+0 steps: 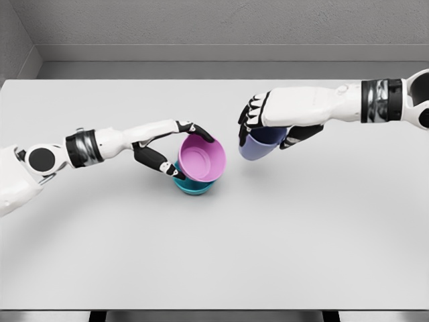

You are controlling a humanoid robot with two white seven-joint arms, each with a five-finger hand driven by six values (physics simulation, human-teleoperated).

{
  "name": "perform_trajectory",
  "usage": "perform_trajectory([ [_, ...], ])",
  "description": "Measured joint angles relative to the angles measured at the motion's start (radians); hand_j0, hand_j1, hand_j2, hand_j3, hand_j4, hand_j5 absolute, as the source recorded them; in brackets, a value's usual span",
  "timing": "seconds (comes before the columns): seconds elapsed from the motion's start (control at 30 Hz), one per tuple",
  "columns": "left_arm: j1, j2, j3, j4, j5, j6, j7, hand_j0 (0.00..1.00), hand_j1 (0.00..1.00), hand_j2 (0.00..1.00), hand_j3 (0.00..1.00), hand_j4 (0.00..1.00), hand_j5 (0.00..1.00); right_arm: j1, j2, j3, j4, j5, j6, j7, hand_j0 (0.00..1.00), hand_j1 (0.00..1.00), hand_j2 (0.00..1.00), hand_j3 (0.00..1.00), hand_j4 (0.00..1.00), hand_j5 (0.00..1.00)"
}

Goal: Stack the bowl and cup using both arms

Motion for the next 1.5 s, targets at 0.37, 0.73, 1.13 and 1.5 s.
perform_trajectory([
  [0.37, 0.014, -0.001, 0.005, -0.003, 0.000, 0.000, 0.002, 1.00, 1.00, 1.00, 1.00, 1.00, 1.00, -0.002, 0.001, -0.002, -0.003, -0.001, 0.000, -0.005, 0.64, 0.64, 0.64, 0.64, 0.64, 0.64],
  [0.73, 0.012, 0.108, 0.011, -0.031, -0.003, 0.000, 0.029, 1.00, 1.00, 1.00, 1.00, 1.00, 1.00, -0.003, 0.008, -0.002, -0.006, -0.001, 0.000, -0.007, 0.64, 0.64, 0.64, 0.64, 0.64, 0.64],
  [1.13, 0.021, 0.217, 0.011, -0.043, -0.010, 0.000, 0.039, 1.00, 1.00, 1.00, 1.00, 1.00, 1.00, -0.006, 0.026, -0.003, -0.006, -0.001, 0.000, -0.007, 0.64, 0.64, 0.64, 0.64, 0.64, 0.64],
  [1.5, 0.084, 0.268, 0.043, -0.037, -0.012, 0.000, 0.038, 1.00, 1.00, 1.00, 1.00, 1.00, 1.00, -0.015, 0.063, -0.001, -0.005, -0.001, 0.000, -0.007, 0.64, 0.64, 0.64, 0.64, 0.64, 0.64],
])
